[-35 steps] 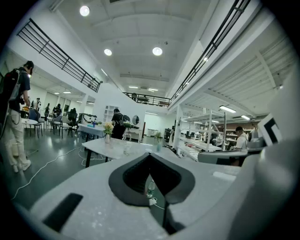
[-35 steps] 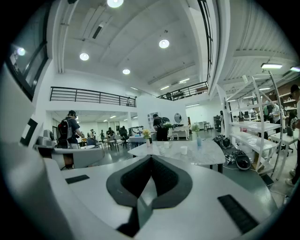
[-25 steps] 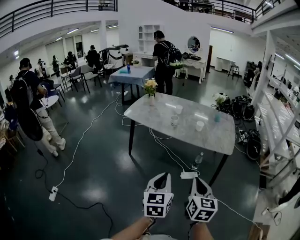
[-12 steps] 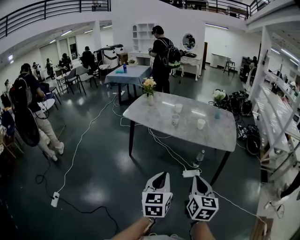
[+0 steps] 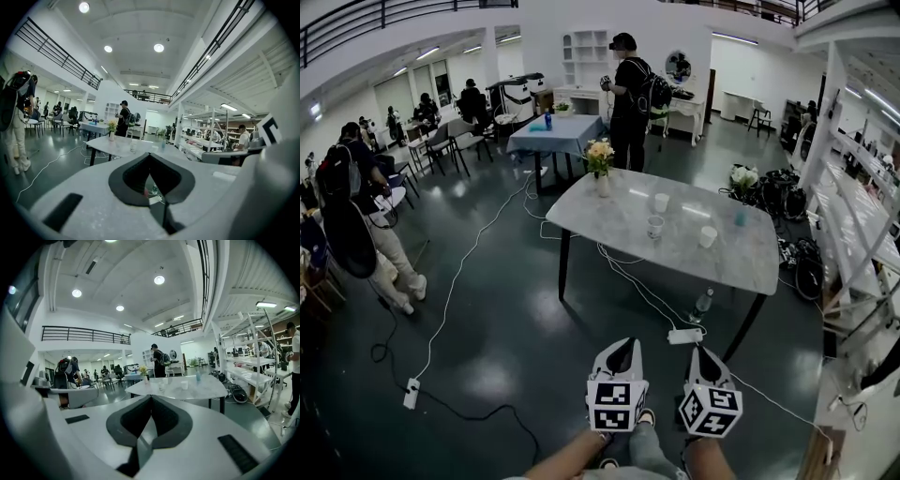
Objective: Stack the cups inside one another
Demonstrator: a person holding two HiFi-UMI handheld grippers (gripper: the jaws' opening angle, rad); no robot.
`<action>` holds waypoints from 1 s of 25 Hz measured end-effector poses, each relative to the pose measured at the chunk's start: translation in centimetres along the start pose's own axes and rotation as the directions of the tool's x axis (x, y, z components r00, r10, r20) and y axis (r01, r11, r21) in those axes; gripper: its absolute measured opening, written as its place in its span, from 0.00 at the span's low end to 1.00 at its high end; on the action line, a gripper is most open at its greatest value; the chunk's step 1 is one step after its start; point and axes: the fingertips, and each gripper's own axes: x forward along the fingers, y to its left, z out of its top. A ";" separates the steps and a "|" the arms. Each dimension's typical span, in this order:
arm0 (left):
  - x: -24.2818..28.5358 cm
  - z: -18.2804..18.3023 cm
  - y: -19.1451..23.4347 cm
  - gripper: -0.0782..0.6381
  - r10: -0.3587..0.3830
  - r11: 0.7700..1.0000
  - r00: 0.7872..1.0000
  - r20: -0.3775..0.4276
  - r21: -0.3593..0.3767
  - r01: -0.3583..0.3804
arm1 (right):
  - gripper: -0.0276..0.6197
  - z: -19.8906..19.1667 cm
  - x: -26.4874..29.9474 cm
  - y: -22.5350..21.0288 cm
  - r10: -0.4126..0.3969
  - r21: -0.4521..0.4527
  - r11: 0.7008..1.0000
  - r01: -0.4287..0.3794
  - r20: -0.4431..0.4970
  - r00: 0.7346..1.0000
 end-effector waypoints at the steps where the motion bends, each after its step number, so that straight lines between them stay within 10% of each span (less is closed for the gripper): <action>1: 0.4 -0.1 0.2 0.10 0.000 1.000 1.000 -0.001 0.001 0.000 | 0.05 -0.1 0.5 -0.1 0.001 0.000 1.000 -0.001 -0.001 1.000; 25: 19.1 4.3 2.1 0.10 0.028 0.999 1.000 -0.006 0.044 -0.028 | 0.05 5.9 18.0 -7.8 0.042 -0.005 0.999 -0.042 -0.020 0.999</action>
